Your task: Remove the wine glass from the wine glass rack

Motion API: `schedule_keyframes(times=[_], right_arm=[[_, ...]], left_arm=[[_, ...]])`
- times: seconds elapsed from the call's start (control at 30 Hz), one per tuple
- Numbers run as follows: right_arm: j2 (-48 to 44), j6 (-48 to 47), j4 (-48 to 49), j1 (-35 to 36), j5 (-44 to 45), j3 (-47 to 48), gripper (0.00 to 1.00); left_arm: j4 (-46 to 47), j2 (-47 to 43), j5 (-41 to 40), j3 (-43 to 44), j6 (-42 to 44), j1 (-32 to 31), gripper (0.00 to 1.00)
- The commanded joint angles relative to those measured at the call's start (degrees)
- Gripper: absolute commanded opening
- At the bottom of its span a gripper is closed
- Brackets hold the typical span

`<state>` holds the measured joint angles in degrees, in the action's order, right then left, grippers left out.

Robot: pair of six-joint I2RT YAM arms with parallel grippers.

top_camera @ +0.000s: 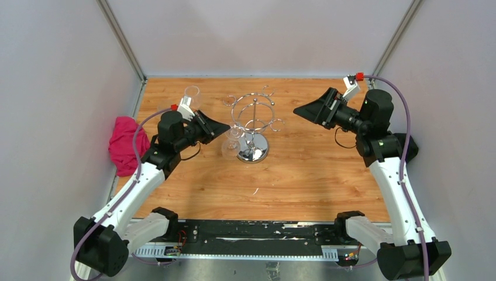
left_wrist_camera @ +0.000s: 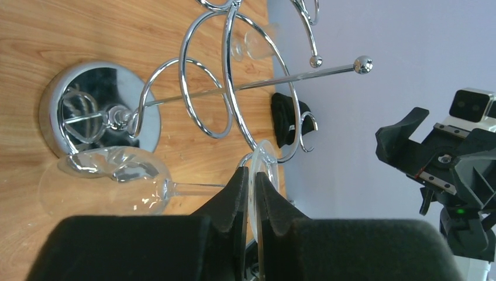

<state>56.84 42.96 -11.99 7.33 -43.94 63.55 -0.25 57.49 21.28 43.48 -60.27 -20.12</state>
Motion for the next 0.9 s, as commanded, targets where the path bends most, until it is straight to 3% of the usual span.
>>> schedule_keyframes(times=[0.0,0.23,0.87], right_arm=[[-0.37,0.71,0.71,-0.69,-0.53,-0.79,0.99],[-0.4,0.74,0.73,-0.74,-0.35,-1.01,0.99],[-0.24,0.82,0.74,-0.74,-0.35,-1.5,0.99]], left_arm=[[-0.01,-1.0,1.18,0.32,-0.96,-0.53,0.03],[-0.01,-1.67,1.5,0.19,-1.74,-0.53,0.0],[10.55,-7.12,1.55,-6.43,-9.85,-0.53,0.0]])
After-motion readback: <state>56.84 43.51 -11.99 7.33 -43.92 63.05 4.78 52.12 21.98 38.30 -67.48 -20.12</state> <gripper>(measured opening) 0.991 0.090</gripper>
